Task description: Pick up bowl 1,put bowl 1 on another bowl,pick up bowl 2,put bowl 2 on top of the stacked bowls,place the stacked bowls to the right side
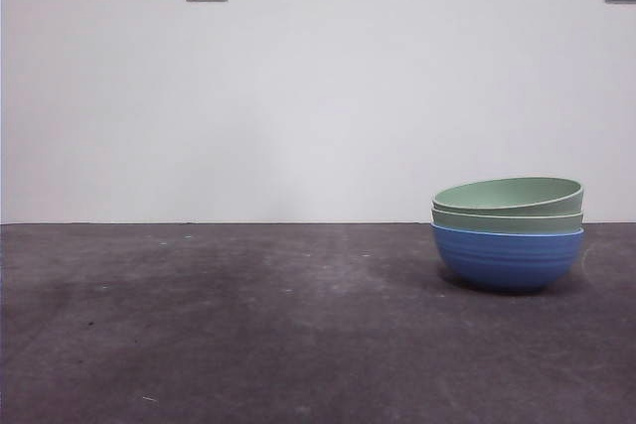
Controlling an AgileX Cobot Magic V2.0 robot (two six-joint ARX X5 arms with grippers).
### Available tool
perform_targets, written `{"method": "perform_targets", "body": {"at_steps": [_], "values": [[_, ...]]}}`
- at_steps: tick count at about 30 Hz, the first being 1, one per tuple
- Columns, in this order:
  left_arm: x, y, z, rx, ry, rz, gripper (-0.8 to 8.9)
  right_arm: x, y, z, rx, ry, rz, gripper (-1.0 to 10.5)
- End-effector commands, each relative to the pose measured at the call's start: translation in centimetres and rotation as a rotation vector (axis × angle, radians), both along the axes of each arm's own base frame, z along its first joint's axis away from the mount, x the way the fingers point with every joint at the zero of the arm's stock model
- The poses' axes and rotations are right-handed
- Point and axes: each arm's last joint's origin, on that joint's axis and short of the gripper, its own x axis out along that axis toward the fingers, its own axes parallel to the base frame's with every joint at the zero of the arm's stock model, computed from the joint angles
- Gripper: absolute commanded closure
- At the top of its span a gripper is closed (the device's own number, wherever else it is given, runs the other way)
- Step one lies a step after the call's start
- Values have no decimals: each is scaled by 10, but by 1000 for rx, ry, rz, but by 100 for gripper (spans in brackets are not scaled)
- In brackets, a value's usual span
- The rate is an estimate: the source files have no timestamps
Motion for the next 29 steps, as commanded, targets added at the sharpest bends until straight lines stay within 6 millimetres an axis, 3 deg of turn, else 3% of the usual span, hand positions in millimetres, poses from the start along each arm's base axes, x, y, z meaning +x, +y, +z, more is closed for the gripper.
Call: {"method": "perform_targets", "body": {"at_steps": [1,8,12,15,19,29], "values": [[-4,3,-3,35,27,-1,817,-1,0,-1,-6,13,3,945],[-19,31,15,-62,-276,86,817,-1,0,-1,-6,13,3,945],[-32,50,4,-165,-535,112,817,-1,0,-1,-6,13,3,945],[-40,63,-24,-184,-710,197,817,-1,0,-1,-6,12,3,945],[-45,77,-76,-119,-883,380,817,-1,0,-1,-6,13,3,945],[-39,86,-210,-46,-827,530,817,-1,0,-1,-6,13,3,945]]}}
